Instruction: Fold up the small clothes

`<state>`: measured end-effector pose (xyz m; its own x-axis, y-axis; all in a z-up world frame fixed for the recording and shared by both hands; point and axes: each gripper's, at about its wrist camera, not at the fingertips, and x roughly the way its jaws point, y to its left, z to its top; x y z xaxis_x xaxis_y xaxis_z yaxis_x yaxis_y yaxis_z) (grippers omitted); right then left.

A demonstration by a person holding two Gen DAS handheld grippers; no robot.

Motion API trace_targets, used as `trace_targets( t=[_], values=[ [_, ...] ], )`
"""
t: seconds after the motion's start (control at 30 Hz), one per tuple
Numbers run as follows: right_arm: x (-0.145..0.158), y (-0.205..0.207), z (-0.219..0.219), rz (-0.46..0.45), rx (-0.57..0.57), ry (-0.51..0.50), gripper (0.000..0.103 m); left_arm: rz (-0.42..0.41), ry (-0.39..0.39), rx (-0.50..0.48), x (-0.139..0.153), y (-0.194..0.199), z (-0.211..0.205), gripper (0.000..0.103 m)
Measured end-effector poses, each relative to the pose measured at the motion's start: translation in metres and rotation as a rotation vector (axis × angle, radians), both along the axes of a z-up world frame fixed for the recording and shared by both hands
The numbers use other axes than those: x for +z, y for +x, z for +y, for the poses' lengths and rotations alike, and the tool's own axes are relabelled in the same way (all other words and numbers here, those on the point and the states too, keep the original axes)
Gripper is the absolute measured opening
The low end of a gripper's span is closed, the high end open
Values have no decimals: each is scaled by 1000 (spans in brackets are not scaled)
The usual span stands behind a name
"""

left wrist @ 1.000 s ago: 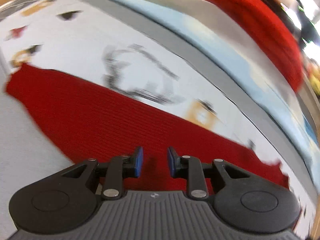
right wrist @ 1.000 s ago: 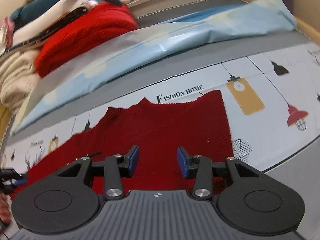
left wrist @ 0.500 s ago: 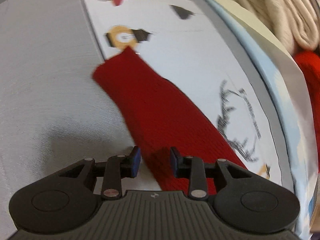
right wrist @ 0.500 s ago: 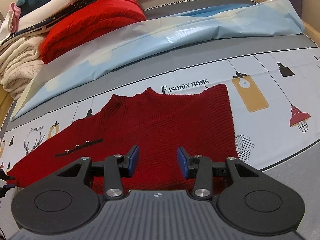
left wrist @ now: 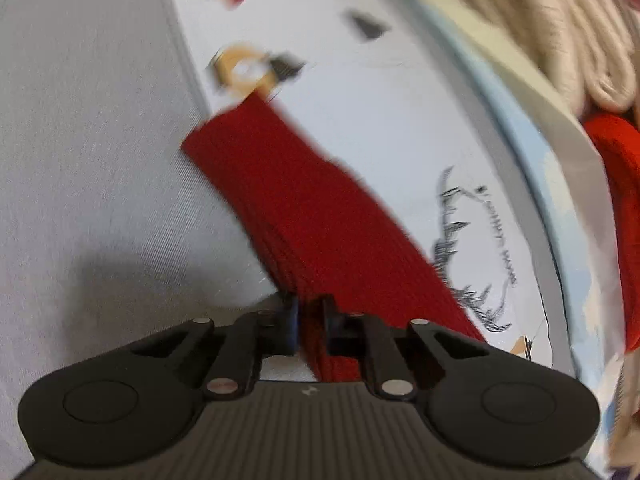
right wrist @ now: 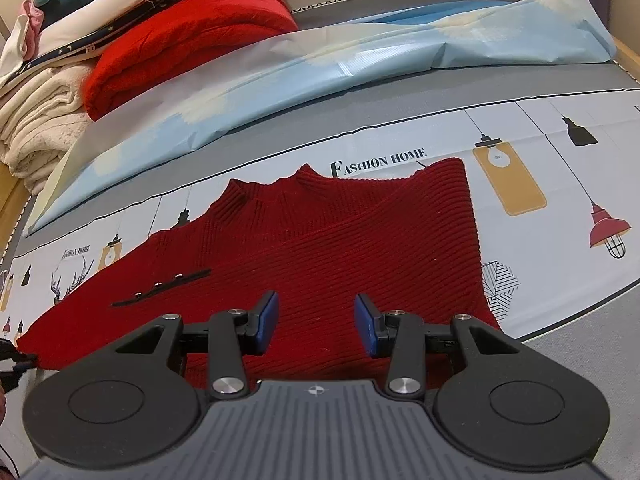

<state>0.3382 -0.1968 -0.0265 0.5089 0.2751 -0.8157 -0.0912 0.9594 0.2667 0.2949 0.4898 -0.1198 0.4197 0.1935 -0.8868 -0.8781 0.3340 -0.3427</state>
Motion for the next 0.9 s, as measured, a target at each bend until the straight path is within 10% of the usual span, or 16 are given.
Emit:
trace_targets(
  t=[0.13, 0.3, 0.4, 0.57, 0.9],
  values=[
    [1, -1, -3, -1, -2, -1, 44, -70, 268, -191, 60, 31, -53, 9],
    [2, -3, -2, -9, -1, -9, 43, -325, 369, -570, 113, 65, -175, 8],
    [0, -3, -2, -6, -10, -9, 43, -462, 325, -790, 121, 74, -260, 8],
    [-6, -1, -4, 12, -32, 7, 43, -535, 29, -1129, 103, 90, -346, 15],
    [-40, 7, -23, 157, -175, 129, 43, -164, 221, -787, 80, 115, -267, 16]
  ],
)
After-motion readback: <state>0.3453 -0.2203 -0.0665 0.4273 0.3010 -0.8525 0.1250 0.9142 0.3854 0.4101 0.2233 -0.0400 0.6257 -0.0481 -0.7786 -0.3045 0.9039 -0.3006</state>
